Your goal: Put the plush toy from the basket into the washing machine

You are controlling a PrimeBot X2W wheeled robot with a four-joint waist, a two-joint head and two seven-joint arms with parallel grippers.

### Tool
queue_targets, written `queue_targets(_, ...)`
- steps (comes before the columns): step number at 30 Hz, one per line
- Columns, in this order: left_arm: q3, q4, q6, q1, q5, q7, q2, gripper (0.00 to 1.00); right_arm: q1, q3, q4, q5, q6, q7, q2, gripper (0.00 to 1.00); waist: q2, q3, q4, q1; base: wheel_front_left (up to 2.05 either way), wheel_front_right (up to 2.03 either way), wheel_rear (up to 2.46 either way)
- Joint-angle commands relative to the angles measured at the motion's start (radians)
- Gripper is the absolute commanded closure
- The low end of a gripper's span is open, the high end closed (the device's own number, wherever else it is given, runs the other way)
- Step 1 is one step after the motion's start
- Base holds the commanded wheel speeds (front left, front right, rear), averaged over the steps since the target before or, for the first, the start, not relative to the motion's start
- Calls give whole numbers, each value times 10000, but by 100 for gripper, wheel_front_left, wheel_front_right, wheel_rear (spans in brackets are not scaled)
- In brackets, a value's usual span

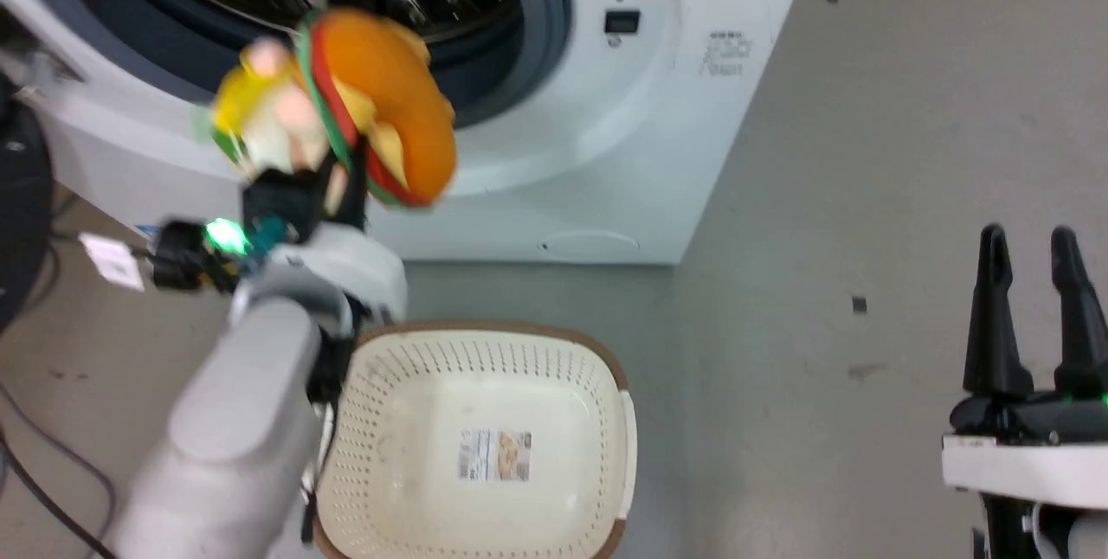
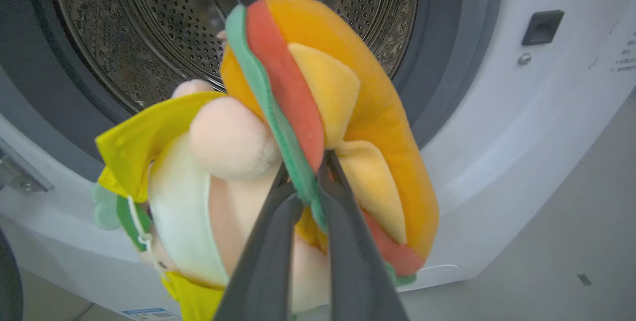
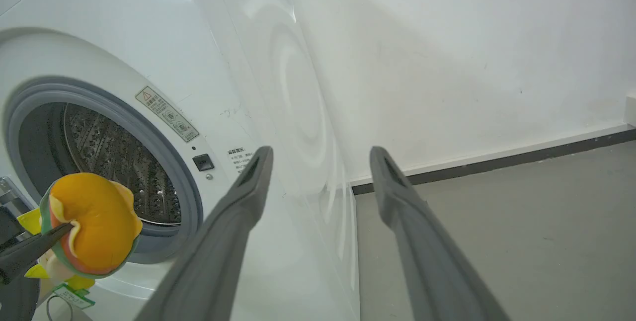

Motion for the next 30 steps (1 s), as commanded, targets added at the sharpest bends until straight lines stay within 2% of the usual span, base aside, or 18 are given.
queue_targets(1,162,-38,53,-377,101,-56,81,100,-247,25,-74,-57,-6,-44,-2,0,0,649,-358,0,0,0,0)
queue_targets(9,1079,312,-31,-2553,676,-56,339,100,-1082,68,-203,14,-6,-44,-2,0,0,2311,-1008,0,0,0,0)
queue_targets(17,1793,1252,-261,-5113,935,-56,1062,100,-1835,113,-353,333,-6,-44,-2,0,0,3845,-1659,0,0,0,0)
queue_targets(22,2060,1961,-345,-6509,1000,-56,1425,100,-2135,99,-380,520,-6,-44,-2,0,0,4500,-1937,0,0,0,0)
queue_targets(25,2141,2568,-634,-7402,1007,-56,1739,100,-2327,165,-426,593,-6,-44,-2,0,0,4867,-2088,0,0,0,0)
queue_targets(30,2166,3246,-691,-8446,1109,-56,1799,100,-2591,124,-492,618,-6,-44,-2,0,0,5292,-2144,0,0,0,0)
